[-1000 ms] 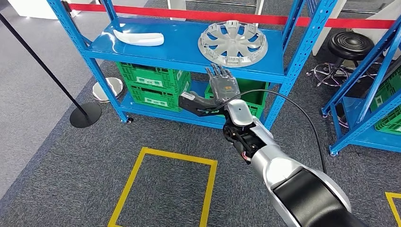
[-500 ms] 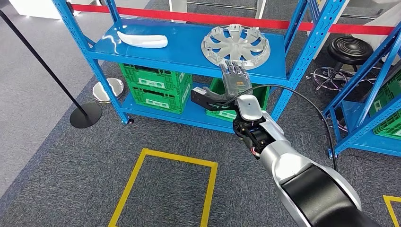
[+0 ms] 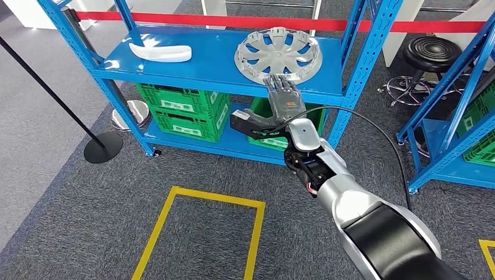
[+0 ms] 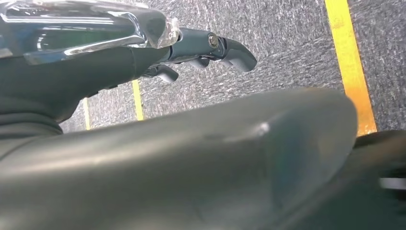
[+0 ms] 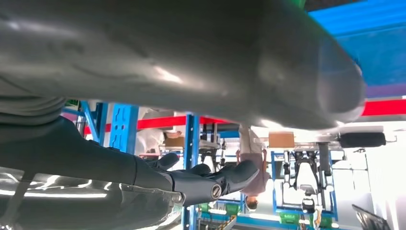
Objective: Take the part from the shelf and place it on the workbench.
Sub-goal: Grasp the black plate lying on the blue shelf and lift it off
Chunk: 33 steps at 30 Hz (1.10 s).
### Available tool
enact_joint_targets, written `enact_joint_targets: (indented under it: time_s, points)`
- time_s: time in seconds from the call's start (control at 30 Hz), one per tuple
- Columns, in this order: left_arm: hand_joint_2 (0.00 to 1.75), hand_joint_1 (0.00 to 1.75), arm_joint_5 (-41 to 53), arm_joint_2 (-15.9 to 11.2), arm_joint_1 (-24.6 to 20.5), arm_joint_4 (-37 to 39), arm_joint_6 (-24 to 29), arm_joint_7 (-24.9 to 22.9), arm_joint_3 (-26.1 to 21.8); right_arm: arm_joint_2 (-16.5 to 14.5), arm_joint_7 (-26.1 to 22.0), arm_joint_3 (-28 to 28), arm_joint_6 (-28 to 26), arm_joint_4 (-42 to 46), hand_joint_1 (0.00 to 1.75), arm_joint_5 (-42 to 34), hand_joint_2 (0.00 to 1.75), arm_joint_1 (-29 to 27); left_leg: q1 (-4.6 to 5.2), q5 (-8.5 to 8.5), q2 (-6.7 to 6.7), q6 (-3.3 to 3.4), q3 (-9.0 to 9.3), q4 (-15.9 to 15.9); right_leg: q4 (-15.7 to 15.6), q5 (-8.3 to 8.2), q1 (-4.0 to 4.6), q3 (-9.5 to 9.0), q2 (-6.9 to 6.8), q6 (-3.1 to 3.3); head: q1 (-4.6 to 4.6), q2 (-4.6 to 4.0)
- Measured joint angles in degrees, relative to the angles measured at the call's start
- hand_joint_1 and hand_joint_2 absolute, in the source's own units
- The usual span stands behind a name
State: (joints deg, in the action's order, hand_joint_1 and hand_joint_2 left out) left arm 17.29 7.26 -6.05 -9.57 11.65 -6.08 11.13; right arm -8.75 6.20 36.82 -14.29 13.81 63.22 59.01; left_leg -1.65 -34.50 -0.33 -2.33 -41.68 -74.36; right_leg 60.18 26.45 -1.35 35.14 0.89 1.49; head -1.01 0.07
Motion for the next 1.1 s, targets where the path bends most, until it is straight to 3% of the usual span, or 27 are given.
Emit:
enact_joint_targets:
  time_s: [0.03,0.07,0.13,0.17,0.23,0.33,0.37,0.47,0.5,0.53,0.57,0.63,0.7,0.77,0.87,0.93,1.0,1.03,1.07,1.1]
  points:
    - [0.0,0.0,0.0,0.0,0.03,0.0,0.0,0.0,-0.06,-0.1,-0.1,-0.08,-0.07,0.0,0.0,0.04,0.0,-0.12,0.05,0.94,0.0,0.17,-0.86,-0.33,0.0,0.17,0.1,-0.19,0.01,0.04,-0.01,0.0]
    - [0.0,0.0,0.0,-0.01,0.04,0.0,0.0,0.0,-0.13,-0.24,-0.22,-0.14,-0.2,0.01,0.0,0.11,0.0,-0.18,0.15,3.05,0.0,0.47,-0.4,1.94,-0.01,0.37,0.18,-0.49,0.04,0.03,-0.01,0.0]
    - [0.0,0.0,0.01,-0.06,0.03,0.0,0.0,-0.01,-0.25,-0.55,-0.63,-0.24,-0.58,0.03,0.0,0.21,0.0,-0.14,0.64,7.95,0.0,1.44,2.88,10.31,-0.06,0.85,0.29,-1.18,0.1,-0.13,-0.03,0.0]
    - [0.0,0.0,0.02,-0.1,0.01,0.0,0.0,-0.01,-0.28,-0.69,-0.89,-0.27,-0.77,0.04,0.0,0.26,0.0,-0.09,0.93,9.37,0.04,1.8,4.53,13.89,-0.08,1.1,0.37,-1.4,0.15,-0.32,-0.05,0.0]
    - [0.0,0.0,0.07,-0.13,-0.02,0.0,0.0,-0.03,-0.31,-0.85,-1.43,-0.32,-1.01,0.04,0.0,0.32,0.0,-0.06,1.35,9.68,0.03,1.99,5.91,16.52,-0.21,1.41,0.41,-1.56,0.18,-0.9,-0.09,0.0]
    - [0.0,0.0,0.11,-0.09,0.06,0.0,0.0,-0.09,-0.34,-1.09,-2.71,-0.37,-1.2,0.08,0.0,0.39,0.0,0.01,1.25,9.65,-0.04,2.07,6.58,17.29,-0.06,1.95,0.28,-1.63,-0.03,-1.91,-0.08,0.0]
    - [0.0,0.0,0.14,-0.07,0.05,0.0,0.0,-0.1,-0.35,-1.17,-3.34,-0.42,-1.22,0.09,0.0,0.39,0.0,0.08,1.13,9.66,-0.02,2.26,6.92,17.6,1.35,2.72,0.29,-1.0,-0.13,-2.15,-0.02,0.0]
    - [0.0,0.0,0.22,0.08,0.04,0.0,0.0,-0.11,-0.36,-1.36,-5.29,-0.53,-0.97,0.09,0.0,0.32,0.0,-0.11,1.11,9.29,0.01,2.85,7.56,17.81,11.8,6.83,0.35,4.58,-0.29,-2.58,0.13,0.0]
    - [0.0,0.0,0.23,0.1,0.08,0.0,0.0,-0.11,-0.36,-1.41,-5.73,-0.53,-0.84,0.09,0.0,0.31,0.0,-0.28,1.15,9.11,-0.05,2.95,7.72,17.8,14.77,7.42,0.37,6.49,-0.29,-2.62,0.15,0.0]
    - [0.0,0.0,0.24,0.11,0.11,0.0,0.0,-0.11,-0.36,-1.49,-6.04,-0.54,-0.69,0.09,0.0,0.3,0.0,-0.41,1.18,8.92,-0.14,2.99,7.92,17.78,15.76,6.91,0.39,7.48,-0.29,-2.59,0.18,0.0]
    - [0.0,0.0,0.24,0.11,0.14,0.0,0.0,-0.11,-0.36,-1.59,-6.21,-0.54,-0.61,0.09,0.0,0.3,0.0,-0.46,1.21,8.7,-0.23,2.97,8.22,17.77,14.23,5.28,0.4,7.21,-0.29,-2.48,0.2,0.0]
    - [0.0,0.0,0.23,0.17,0.15,0.0,0.0,0.03,-0.36,-1.86,-6.32,-0.54,-0.52,0.09,0.0,0.33,0.0,-0.38,1.26,8.13,-0.38,2.75,8.95,17.74,6.29,0.64,0.52,4.02,-0.32,-2.0,0.26,0.0]
    - [0.0,0.0,0.18,0.25,0.11,0.0,0.02,0.33,-0.38,-2.22,-6.38,-0.55,-0.4,0.09,0.0,0.36,0.0,-0.18,1.43,7.56,-0.42,2.26,9.3,17.58,0.03,-1.65,0.78,1.12,-0.34,-1.5,0.23,0.0]
    - [0.0,0.0,0.14,0.33,0.1,0.0,0.08,0.54,-0.39,-2.47,-6.42,-0.58,-0.27,0.09,0.0,0.36,0.0,-0.03,1.47,7.27,-0.4,1.73,9.3,17.55,-1.21,-1.48,1.09,0.41,-0.3,-1.1,0.19,0.0]
    - [0.0,0.0,0.18,0.38,0.09,-0.02,0.19,0.62,-0.4,-2.68,-6.42,-0.73,-0.24,0.21,0.0,0.35,0.0,0.16,1.34,6.04,-0.29,0.93,8.69,16.08,-1.58,-1.37,0.62,-0.18,-0.29,-0.34,0.01,0.0]
    - [0.0,0.0,0.22,0.36,0.08,-0.02,0.23,0.63,-0.4,-2.93,-6.42,-0.87,-0.24,0.25,0.0,0.35,0.0,0.24,1.12,3.34,-0.2,0.4,5.59,10.11,-1.74,-1.18,0.29,-0.63,-0.33,0.03,-0.46,0.0]
    - [0.0,0.0,0.28,0.3,0.21,-0.01,0.3,0.62,-0.4,-3.02,-6.42,-1.01,-0.24,0.24,0.0,0.35,0.0,0.01,0.8,1.14,-0.16,0.02,1.04,2.58,-1.73,-0.91,0.23,-0.85,-0.33,0.1,-0.7,0.0]
    - [0.0,0.0,0.33,0.26,0.32,0.0,0.34,0.61,-0.4,-3.02,-6.41,-1.07,-0.25,0.24,0.0,0.35,0.0,-0.17,0.68,1.41,-0.14,-0.09,-0.32,1.02,-1.72,-0.73,0.17,-1.02,-0.32,0.02,-0.71,0.0]
    - [0.0,0.0,0.37,0.21,0.41,0.0,0.38,0.6,-0.4,-3.01,-6.41,-1.11,-0.26,0.24,0.0,0.35,0.0,-0.3,0.59,2.8,-0.11,-0.17,-0.5,1.79,-1.72,-0.51,0.05,-1.27,-0.3,-0.14,-0.72,0.0]
    - [0.0,0.0,0.41,0.17,0.47,0.0,0.4,0.59,-0.4,-3.01,-6.4,-1.16,-0.27,0.24,0.0,0.36,0.0,-0.37,0.51,5.09,-0.05,-0.22,0.6,4.92,-1.72,-0.25,-0.12,-1.63,-0.29,-0.37,-0.73,0.0]
